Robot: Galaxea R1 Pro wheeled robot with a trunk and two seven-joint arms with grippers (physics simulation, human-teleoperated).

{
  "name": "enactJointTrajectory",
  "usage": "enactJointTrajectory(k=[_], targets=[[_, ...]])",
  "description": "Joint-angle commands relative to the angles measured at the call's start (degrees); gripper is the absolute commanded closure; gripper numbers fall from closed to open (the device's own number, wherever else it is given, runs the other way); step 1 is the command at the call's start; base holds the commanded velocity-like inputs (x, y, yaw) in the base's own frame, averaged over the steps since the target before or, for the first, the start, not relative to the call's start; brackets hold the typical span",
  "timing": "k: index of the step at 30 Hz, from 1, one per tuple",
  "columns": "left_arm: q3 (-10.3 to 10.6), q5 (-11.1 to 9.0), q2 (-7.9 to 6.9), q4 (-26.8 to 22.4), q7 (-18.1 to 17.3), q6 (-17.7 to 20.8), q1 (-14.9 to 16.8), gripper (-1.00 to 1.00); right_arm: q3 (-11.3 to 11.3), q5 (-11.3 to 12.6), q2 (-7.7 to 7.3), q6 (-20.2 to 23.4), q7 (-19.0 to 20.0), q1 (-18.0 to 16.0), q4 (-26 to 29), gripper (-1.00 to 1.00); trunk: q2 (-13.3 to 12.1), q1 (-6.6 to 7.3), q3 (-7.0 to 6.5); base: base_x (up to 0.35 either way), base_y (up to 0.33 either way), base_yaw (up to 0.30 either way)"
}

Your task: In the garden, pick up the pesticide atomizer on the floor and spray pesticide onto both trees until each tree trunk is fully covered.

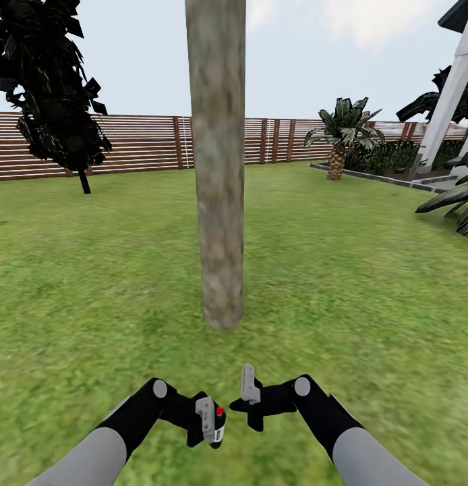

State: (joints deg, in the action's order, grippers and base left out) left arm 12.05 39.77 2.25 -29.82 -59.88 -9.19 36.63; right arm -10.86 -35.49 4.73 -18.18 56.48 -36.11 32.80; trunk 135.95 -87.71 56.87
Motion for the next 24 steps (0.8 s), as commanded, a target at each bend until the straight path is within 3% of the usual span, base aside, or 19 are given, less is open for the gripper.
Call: enactJointTrajectory(k=[1, 17, 21, 24], targets=[[-0.08, 0.49, 0.06, -0.06, 0.06, -0.58, 0.02, 1.0, 0.05, -0.46, 0.01, -0.28, 0.04, -0.02, 0.07, 1.0, 0.02, 0.01, 0.05, 0.0, 0.0, 0.0], [-0.18, 0.25, 0.38, -0.06, 0.11, -0.74, 0.02, 1.0, 0.05, -0.46, 0.01, -0.28, 0.04, -0.02, 0.08, 1.0, 0.02, 0.01, 0.05, 0.0, 0.0, 0.0], [-0.12, -1.98, 0.52, 0.01, 0.03, -0.82, 0.02, 1.0, 0.05, -0.46, 0.01, -0.28, 0.04, -0.02, 0.07, 1.0, 0.02, 0.01, 0.05, 0.0, 0.0, 0.0], [-0.1, -2.37, 0.52, 0.02, 0.02, -0.88, 0.02, 1.0, 0.05, -0.46, 0.01, -0.28, 0.04, -0.02, 0.07, 1.0, 0.02, 0.01, 0.05, 0.0, 0.0, 0.0]])
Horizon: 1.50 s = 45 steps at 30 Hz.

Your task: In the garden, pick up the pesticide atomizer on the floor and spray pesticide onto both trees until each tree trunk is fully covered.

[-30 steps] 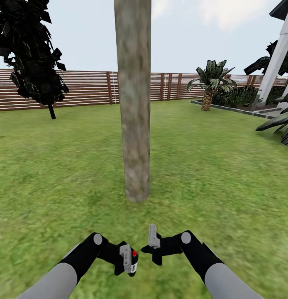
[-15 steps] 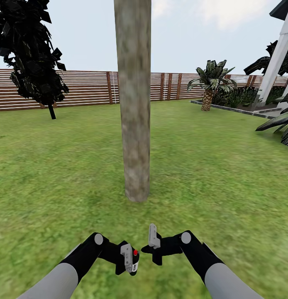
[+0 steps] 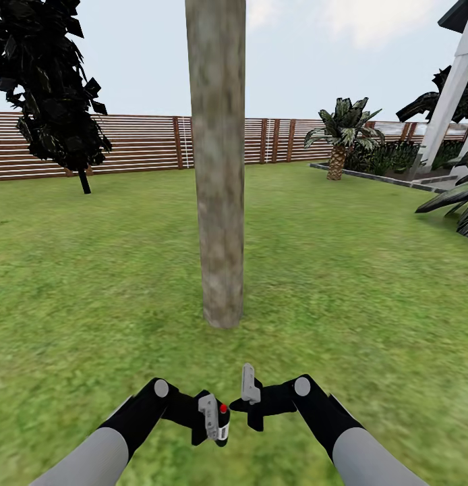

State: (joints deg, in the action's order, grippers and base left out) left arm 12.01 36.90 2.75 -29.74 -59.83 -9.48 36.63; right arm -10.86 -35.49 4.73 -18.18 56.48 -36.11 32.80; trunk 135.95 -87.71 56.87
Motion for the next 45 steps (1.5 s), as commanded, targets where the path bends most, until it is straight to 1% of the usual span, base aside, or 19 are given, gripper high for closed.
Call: enactJointTrajectory(k=[1, 16, 17, 20, 24, 41, 45], targets=[[-0.06, 0.4, 0.0, -0.06, -0.03, -0.6, 0.02, 1.0, 0.05, -0.46, 0.01, -0.28, 0.04, -0.02, 0.07, 1.0, 0.02, 0.01, 0.05, 0.0, 0.0, 0.0], [-0.14, 0.15, -0.03, -0.06, -0.51, -0.77, -0.02, 1.0, 0.05, -0.46, 0.01, -0.28, 0.04, -0.02, 0.07, 1.0, 0.02, 0.01, 0.05, 0.0, 0.0, 0.0], [-0.14, -0.05, -0.03, -0.06, -0.53, -0.8, -0.04, 1.0, 0.05, -0.46, 0.01, -0.28, 0.04, -0.02, 0.07, 1.0, 0.02, 0.01, 0.05, 0.0, 0.0, 0.0], [-0.12, -1.55, -0.03, 0.0, -0.55, -0.96, -0.06, 1.0, 0.05, -0.46, -0.01, -0.28, 0.04, -0.02, 0.07, 1.0, 0.02, 0.01, 0.05, 0.0, 0.0, 0.0], [-0.06, -2.33, -0.03, 0.03, -0.55, -1.37, -0.04, 1.0, 0.05, -0.46, 0.0, -0.28, 0.04, -0.02, 0.07, 1.0, 0.02, 0.01, 0.05, 0.0, 0.0, 0.0], [-0.11, -2.45, -0.1, 0.62, -0.81, -1.77, -0.07, 1.0, 0.05, -0.46, -0.07, -0.28, 0.04, -0.02, 0.07, 1.0, 0.02, 0.01, 0.05, 0.0, 0.0, 0.0], [-0.06, -2.45, -0.03, 0.73, -0.97, -2.99, -0.07, 1.0, 0.05, -0.46, -0.07, -0.28, 0.04, -0.02, 0.09, 1.0, 0.02, 0.01, 0.05, 0.0, 0.0, 0.0]])
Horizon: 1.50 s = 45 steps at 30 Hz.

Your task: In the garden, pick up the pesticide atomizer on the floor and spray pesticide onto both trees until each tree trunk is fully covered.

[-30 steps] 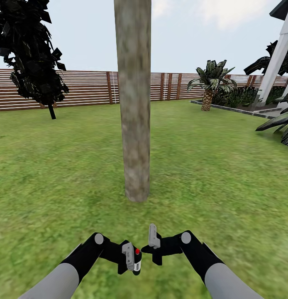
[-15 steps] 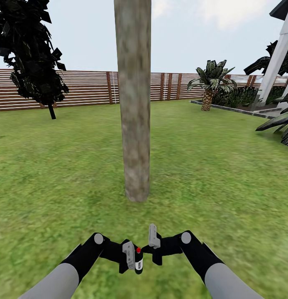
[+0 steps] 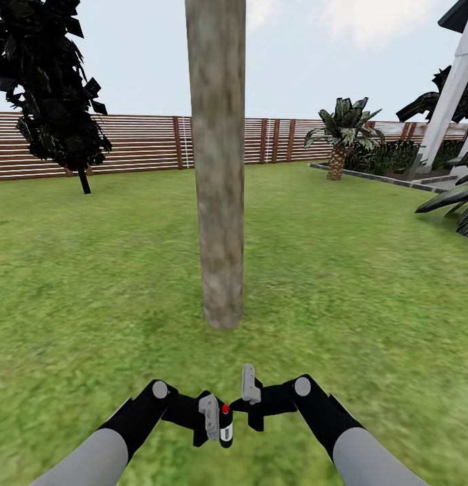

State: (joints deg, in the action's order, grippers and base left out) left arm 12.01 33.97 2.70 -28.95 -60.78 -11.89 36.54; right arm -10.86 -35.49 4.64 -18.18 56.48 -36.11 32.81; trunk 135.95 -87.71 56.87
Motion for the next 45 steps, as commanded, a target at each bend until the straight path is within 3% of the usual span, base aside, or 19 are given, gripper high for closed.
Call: enactJointTrajectory(k=[1, 15, 23, 32, 33, 35, 44, 45], targets=[[-0.06, 0.48, 0.02, -0.06, -0.03, -0.68, 0.02, 1.0, 0.05, -0.46, 0.01, -0.28, 0.04, -0.02, 0.07, 1.0, 0.02, 0.01, 0.05, 0.0, 0.0, 0.0], [-0.15, 0.39, 0.04, 0.01, -0.04, -0.93, 0.02, 1.0, 0.05, -0.46, 0.01, -0.28, 0.03, -0.02, 0.06, 1.0, 0.02, 0.01, 0.05, 0.0, 0.0, 0.0], [0.01, -2.55, 0.03, 0.04, -0.12, -1.3, 0.02, 1.0, 0.05, -0.46, 0.01, -0.28, 0.03, -0.02, 0.06, 1.0, 0.02, 0.01, 0.05, 0.0, 0.0, 0.0], [0.11, -2.68, 0.09, 0.04, -0.12, -1.31, 0.02, 1.0, 0.05, -0.55, 0.01, -0.28, 0.03, -0.02, 0.06, 1.0, 0.02, 0.01, 0.05, 0.0, 0.0, 0.0], [0.72, 1.78, -7.64, 0.22, 0.05, -1.03, -0.23, 1.0, 0.05, -0.55, 0.01, -0.28, 0.03, -0.02, 0.06, 1.0, 0.02, 0.01, 0.05, 0.0, 0.0, 0.0], [0.73, 2.12, -8.66, 0.21, 0.05, -1.1, -0.41, 1.0, 0.05, -0.55, 0.01, -0.28, 0.03, -0.02, 0.06, 1.0, 0.02, 0.01, 0.05, 0.0, 0.0, 0.0], [0.73, 2.24, -9.28, 0.19, 0.05, -1.21, -0.53, 1.0, 0.11, -0.58, 0.01, -0.28, 0.03, -0.02, -0.02, 1.0, 0.02, 0.01, 0.05, 0.0, 0.0, 0.0], [0.73, 2.24, -10.24, 0.15, 0.05, -1.24, -0.62, 1.0, 0.1, -0.61, 0.01, -0.28, 0.03, -0.02, -0.06, 1.0, 0.02, 0.01, 0.05, 0.0, 0.0, 0.0]])
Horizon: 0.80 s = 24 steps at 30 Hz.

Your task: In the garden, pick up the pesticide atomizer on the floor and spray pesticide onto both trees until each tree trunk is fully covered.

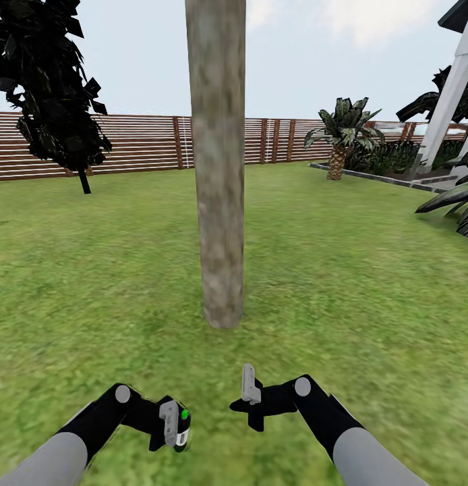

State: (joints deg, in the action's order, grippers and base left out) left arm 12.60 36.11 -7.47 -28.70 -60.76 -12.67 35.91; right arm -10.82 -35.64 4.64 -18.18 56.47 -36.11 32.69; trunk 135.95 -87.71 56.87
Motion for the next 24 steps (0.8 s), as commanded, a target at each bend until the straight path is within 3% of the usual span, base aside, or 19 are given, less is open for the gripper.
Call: enactJointTrajectory(k=[1, 8, 12, 15, 16, 19, 20, 22, 23, 24], targets=[[0.14, 0.1, -0.99, -0.13, 0.03, -0.46, -0.01, 1.0, 0.04, -0.47, 0.02, -0.32, 0.04, -0.02, 0.04, 1.0, 0.02, 0.01, 0.05, 0.0, 0.0, 0.0], [-0.22, 0.07, -5.56, -0.13, 0.42, -0.13, -0.05, 1.0, 0.33, -0.48, -0.47, -0.33, -0.04, 0.0, -0.38, 1.0, 0.02, 0.01, 0.05, 0.0, 0.0, 0.0], [-1.6, -0.37, -6.11, -0.07, 3.99, 0.42, -0.06, 1.0, 0.89, -0.39, -2.34, -0.36, -3.51, 0.05, -0.53, 1.0, 0.02, 0.01, 0.05, 0.0, 0.0, 0.0], [-6.0, -0.8, -5.75, 1.03, 11.99, 0.62, -0.12, 1.0, 6.18, -0.33, -4.26, -0.36, -15.46, 0.17, -2.97, 1.0, 0.02, 0.01, 0.05, 0.0, 0.0, 0.0], [-9.04, -0.98, -5.35, 2.93, 16.06, 0.67, -0.13, 1.0, 9.93, -0.32, -4.53, -0.36, -22.13, 0.21, -6.15, 1.0, 0.02, 0.01, 0.05, 0.0, 0.0, 0.0], [-15.86, -2.16, -4.26, 7.21, 23.77, 0.65, -0.13, 1.0, 18.99, -0.25, -4.78, -0.37, -38.27, 0.24, -13.07, 1.0, 0.02, 0.01, 0.05, 0.0, 0.0, 0.0], [-19.24, -3.35, -3.8, 8.62, 27.13, 0.6, -0.13, 1.0, 23.14, -0.28, -4.8, -0.37, -46.16, 0.24, -15.67, 1.0, 0.02, 0.01, 0.05, 0.0, 0.0, 0.0], [-23.16, -5.51, -3.05, 9.69, 31.04, 0.53, -0.13, 1.0, 26.27, -0.27, -4.79, -0.36, -54.82, 0.24, -17.96, 1.0, 0.02, 0.01, 0.05, 0.0, 0.0, 0.0], [-25.29, -7.07, -2.39, 10.55, 34.19, 0.57, -0.13, 1.0, 27.36, -0.29, -4.74, -0.38, -59.51, 0.26, -18.89, -1.0, 0.02, 0.01, 0.05, 0.0, 0.0, 0.0], [-26.41, -8.05, -2.05, 11.32, 36.8, 0.62, -0.13, 1.0, 27.76, -0.3, -4.75, -0.4, -61.69, 0.29, -19.37, -1.0, 0.02, 0.01, 0.05, 0.0, 0.0, 0.0]])
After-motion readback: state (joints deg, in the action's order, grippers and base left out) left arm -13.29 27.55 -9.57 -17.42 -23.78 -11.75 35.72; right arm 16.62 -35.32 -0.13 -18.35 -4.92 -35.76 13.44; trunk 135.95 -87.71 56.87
